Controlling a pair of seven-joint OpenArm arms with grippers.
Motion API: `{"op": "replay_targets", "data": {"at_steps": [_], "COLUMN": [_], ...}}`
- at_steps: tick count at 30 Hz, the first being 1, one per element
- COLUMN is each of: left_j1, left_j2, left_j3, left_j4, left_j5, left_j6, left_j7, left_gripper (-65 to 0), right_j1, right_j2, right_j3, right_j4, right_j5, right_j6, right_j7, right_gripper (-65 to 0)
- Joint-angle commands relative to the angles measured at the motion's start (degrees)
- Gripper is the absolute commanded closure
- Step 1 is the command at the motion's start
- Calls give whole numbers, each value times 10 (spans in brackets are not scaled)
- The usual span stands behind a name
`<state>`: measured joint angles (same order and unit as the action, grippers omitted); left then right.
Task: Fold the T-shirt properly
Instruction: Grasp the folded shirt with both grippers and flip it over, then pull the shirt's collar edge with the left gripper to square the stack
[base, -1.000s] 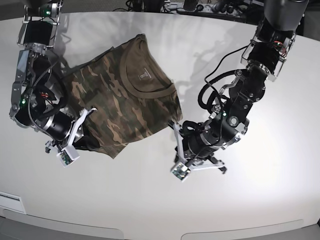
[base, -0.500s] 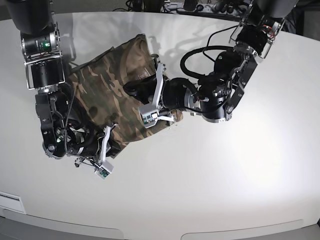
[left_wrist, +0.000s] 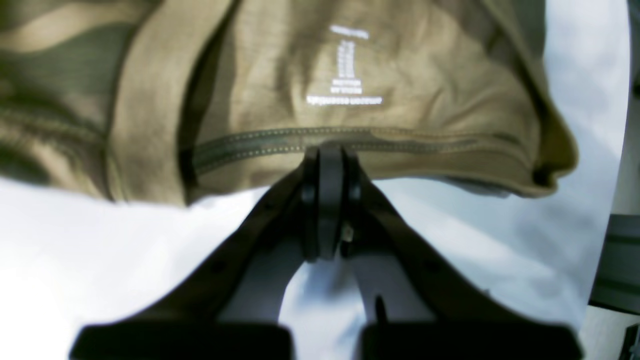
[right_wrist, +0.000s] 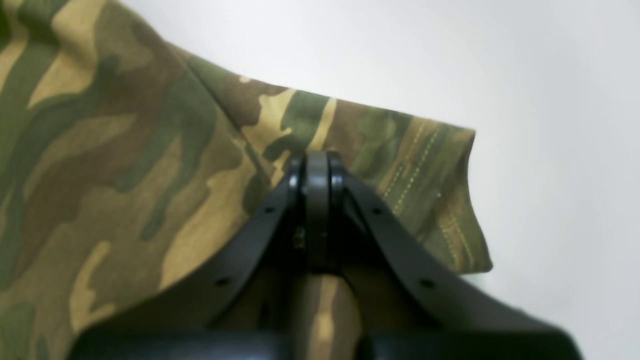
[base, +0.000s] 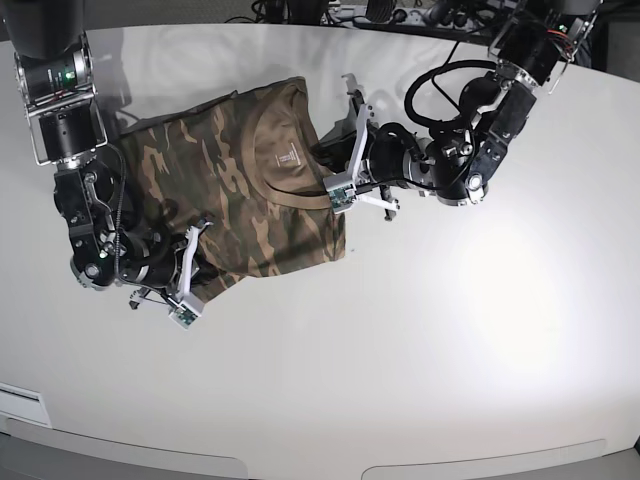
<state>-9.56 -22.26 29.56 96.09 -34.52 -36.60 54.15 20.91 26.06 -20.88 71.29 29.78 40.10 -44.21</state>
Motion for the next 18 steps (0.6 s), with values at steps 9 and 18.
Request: {"op": "replay_targets", "data": {"at_steps": [9,18], "left_j1": [-101,-231], "left_j2": [-1,25], "left_j3": [-3,-3], "left_j4": [-119,-86], "left_j5": [59,-200], "left_j6": [-18,-27], "left_j7": [-66,60], "left_gripper": [0,0], "right_j1": [-79,-139], "right_j2": [48,45], "right_j3": [42,203], "right_j4": [28,115], "right_j5": [133,232], "right_j6": [-1,-1], "right_j7": [-129,-136], "right_gripper": [0,0]}}
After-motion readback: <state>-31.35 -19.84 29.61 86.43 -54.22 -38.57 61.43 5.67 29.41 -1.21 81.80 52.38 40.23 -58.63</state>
